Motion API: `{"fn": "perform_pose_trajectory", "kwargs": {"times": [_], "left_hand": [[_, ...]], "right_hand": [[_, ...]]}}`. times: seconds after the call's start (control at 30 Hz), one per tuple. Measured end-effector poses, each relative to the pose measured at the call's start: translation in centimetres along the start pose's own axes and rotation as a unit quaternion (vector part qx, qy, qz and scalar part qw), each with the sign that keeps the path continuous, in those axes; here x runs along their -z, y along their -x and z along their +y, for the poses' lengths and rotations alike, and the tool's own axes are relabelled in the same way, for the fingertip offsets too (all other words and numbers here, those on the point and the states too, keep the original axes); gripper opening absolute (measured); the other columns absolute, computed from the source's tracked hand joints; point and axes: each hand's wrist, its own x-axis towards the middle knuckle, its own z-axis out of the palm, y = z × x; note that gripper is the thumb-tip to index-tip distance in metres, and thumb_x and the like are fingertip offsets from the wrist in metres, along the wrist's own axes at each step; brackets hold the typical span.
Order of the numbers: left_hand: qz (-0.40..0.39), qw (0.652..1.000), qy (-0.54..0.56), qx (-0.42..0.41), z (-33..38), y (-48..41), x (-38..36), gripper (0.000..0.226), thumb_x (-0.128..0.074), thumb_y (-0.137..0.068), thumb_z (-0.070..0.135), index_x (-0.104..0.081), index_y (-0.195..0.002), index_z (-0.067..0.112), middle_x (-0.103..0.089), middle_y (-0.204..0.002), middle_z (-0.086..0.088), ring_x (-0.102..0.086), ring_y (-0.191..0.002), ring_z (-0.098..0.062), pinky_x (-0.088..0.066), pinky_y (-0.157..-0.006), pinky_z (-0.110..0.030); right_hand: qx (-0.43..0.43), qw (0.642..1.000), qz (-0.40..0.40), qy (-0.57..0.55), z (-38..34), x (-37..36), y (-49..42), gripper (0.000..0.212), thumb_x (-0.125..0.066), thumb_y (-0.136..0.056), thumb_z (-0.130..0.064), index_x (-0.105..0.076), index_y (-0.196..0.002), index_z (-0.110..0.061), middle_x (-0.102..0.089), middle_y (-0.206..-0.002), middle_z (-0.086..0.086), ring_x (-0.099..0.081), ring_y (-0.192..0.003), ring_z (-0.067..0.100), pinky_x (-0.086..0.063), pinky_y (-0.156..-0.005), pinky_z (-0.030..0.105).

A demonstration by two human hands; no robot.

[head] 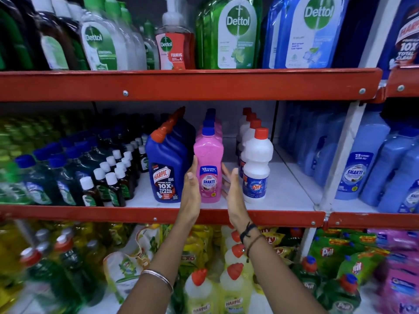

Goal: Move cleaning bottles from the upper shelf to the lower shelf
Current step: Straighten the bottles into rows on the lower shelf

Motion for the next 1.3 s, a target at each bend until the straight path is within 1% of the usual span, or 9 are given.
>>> {"fn": "perform_pose_trajectory", "kwargs": {"times": [0.23, 0.43, 0.57, 0.7, 0.77, 0.83, 0.9, 1.07, 1.3], "left_hand": [[-0.022, 1.000, -0.001, -0.001, 0.2, 0.2, 0.5, 0.076, -0.017, -0.059, 0.101, -0.022, -0.129, 0.071, -0.019, -0.161, 0.005, -0.026, -0.146, -0.017, -0.031, -0.117, -0.054], [-0.026, 1.000, -0.009, 0.004, 0.3, 0.3, 0.6, 0.076, -0.017, -0.059, 0.101, -0.022, -0.129, 0.071, -0.022, -0.160, 0.006, -0.031, -0.143, -0.015, -0.035, -0.115, -0.052], [-0.005, 0.998, -0.057, -0.019, 0.2, 0.7, 0.7, 0.088, -0.014, -0.066, 0.097, -0.021, -0.142, 0.053, -0.022, -0.160, 0.004, -0.026, -0.145, -0.015, -0.031, -0.117, -0.053], [0.121, 0.981, -0.074, -0.136, -0.5, 1.9, 2.2, 0.057, -0.018, -0.092, 0.074, -0.036, -0.139, 0.048, -0.039, -0.147, 0.018, -0.035, -0.139, -0.009, -0.032, -0.117, -0.040], [0.203, 0.961, -0.070, -0.172, -0.7, 1.8, 3.8, 0.047, -0.018, -0.096, 0.069, -0.038, -0.135, 0.053, -0.041, -0.143, 0.026, -0.035, -0.138, -0.007, -0.028, -0.116, -0.029], [0.241, 0.956, -0.060, -0.155, -0.5, 1.1, 5.7, 0.047, -0.017, -0.093, 0.073, -0.037, -0.132, 0.058, -0.039, -0.146, 0.018, -0.031, -0.141, -0.012, -0.023, -0.120, -0.039], [0.220, 0.970, -0.038, -0.097, -0.3, 0.4, 7.6, 0.053, -0.018, -0.084, 0.083, -0.036, -0.128, 0.062, -0.034, -0.152, 0.004, -0.029, -0.143, -0.019, -0.025, -0.118, -0.056], [0.118, 0.987, -0.088, -0.059, -1.2, -0.4, 11.1, 0.061, -0.014, -0.071, 0.094, -0.028, -0.127, 0.073, -0.020, -0.160, 0.002, -0.022, -0.146, -0.016, -0.028, -0.117, -0.057], [0.051, 0.997, -0.052, -0.040, -0.7, -0.3, 11.8, 0.077, -0.022, -0.068, 0.096, -0.029, -0.136, 0.060, -0.032, -0.156, 0.002, -0.043, -0.133, -0.006, -0.047, -0.106, -0.039]], "right_hand": [[0.009, 0.999, 0.032, -0.019, 0.7, 0.0, -0.3, 0.049, -0.019, -0.096, -0.048, -0.048, -0.130, -0.028, -0.056, -0.113, -0.009, -0.056, -0.095, -0.003, -0.047, -0.062, 0.006], [0.016, 0.999, 0.046, 0.005, 0.7, -0.1, -0.1, 0.046, -0.025, -0.085, -0.059, -0.050, -0.119, -0.040, -0.057, -0.111, -0.012, -0.057, -0.095, -0.003, -0.048, -0.062, 0.007], [0.011, 0.998, 0.056, -0.017, 0.1, 0.6, 0.4, 0.057, -0.026, -0.088, -0.058, -0.049, -0.130, -0.026, -0.052, -0.132, 0.000, -0.056, -0.107, 0.008, -0.050, -0.073, 0.014], [0.156, 0.979, 0.129, -0.001, 0.1, -0.9, 2.7, 0.052, -0.031, -0.094, -0.054, -0.057, -0.122, -0.020, -0.057, -0.129, 0.003, -0.053, -0.117, 0.010, -0.045, -0.080, 0.008], [0.197, 0.975, 0.096, 0.026, 0.6, -2.5, 3.5, 0.050, -0.031, -0.092, -0.057, -0.059, -0.119, -0.025, -0.060, -0.125, -0.001, -0.054, -0.116, 0.009, -0.043, -0.087, 0.011], [0.169, 0.984, 0.015, 0.054, 1.2, -4.5, 3.6, 0.060, -0.030, -0.087, -0.067, -0.054, -0.125, -0.029, -0.055, -0.132, -0.007, -0.048, -0.122, 0.006, -0.040, -0.097, 0.016], [0.113, 0.991, -0.047, 0.061, 2.0, -6.5, 3.0, 0.069, -0.029, -0.083, -0.072, -0.045, -0.134, -0.029, -0.045, -0.142, -0.008, -0.039, -0.130, 0.004, -0.032, -0.108, 0.026], [0.018, 0.999, -0.043, 0.023, 2.8, -9.3, 0.8, 0.085, -0.030, -0.073, -0.081, -0.034, -0.141, -0.031, -0.032, -0.151, -0.002, -0.031, -0.136, 0.012, -0.027, -0.114, 0.041], [-0.014, 0.998, -0.040, -0.041, 2.6, -9.2, -0.3, 0.077, -0.025, -0.076, -0.071, -0.039, -0.139, -0.029, -0.040, -0.145, 0.001, -0.043, -0.125, 0.013, -0.040, -0.091, 0.022]]}}
